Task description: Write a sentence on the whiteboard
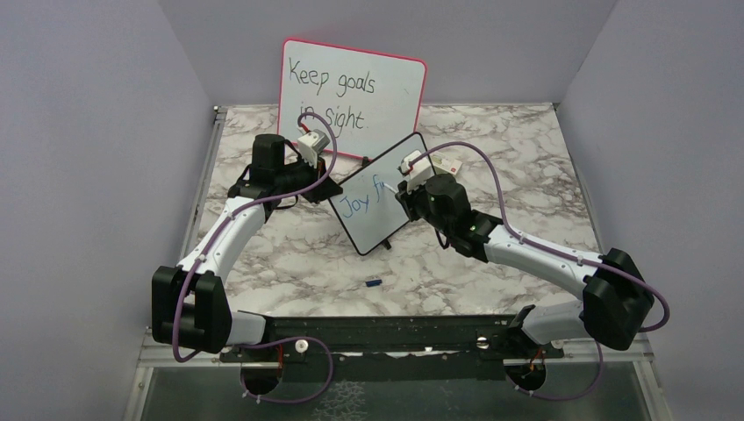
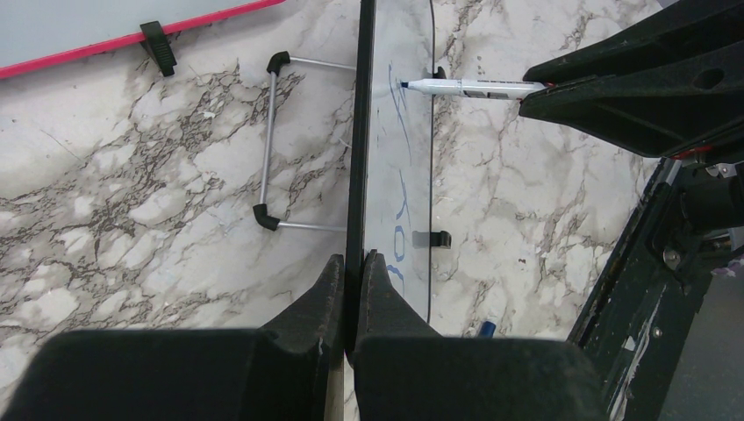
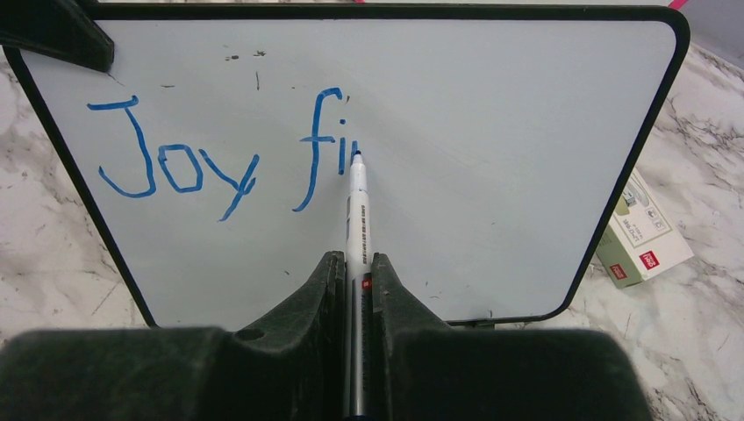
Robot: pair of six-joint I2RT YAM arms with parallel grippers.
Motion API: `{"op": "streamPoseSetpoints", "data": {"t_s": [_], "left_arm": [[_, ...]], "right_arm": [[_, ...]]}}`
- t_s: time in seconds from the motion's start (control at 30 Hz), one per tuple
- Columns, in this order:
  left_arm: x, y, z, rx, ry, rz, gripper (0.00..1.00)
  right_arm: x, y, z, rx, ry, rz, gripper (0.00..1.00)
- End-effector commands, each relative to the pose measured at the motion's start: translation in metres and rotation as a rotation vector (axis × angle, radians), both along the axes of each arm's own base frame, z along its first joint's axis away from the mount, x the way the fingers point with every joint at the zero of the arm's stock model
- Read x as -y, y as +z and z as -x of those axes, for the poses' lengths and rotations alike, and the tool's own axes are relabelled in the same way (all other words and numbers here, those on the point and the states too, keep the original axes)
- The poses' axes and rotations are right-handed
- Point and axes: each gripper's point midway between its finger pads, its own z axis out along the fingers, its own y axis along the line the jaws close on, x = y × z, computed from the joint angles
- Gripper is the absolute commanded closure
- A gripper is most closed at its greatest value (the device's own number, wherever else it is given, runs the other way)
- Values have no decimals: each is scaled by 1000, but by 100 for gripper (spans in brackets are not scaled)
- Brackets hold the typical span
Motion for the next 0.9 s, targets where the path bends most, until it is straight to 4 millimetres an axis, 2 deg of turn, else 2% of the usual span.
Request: {"op": "streamPoseSetpoints", "data": {"t_s": [0.0,0.43,0.87], "left_arm": [[-12,-39,6,-90,30,-110,100],[-11,-39,6,-90,27,-109,100],[-12,-39,6,-87,32,-112,100]], "right_arm": [[-9,15,-8,32,10,-46,99],[-9,26,-15,59,-4,-67,100],[3,15,-19,33,-58,-35,100]]}}
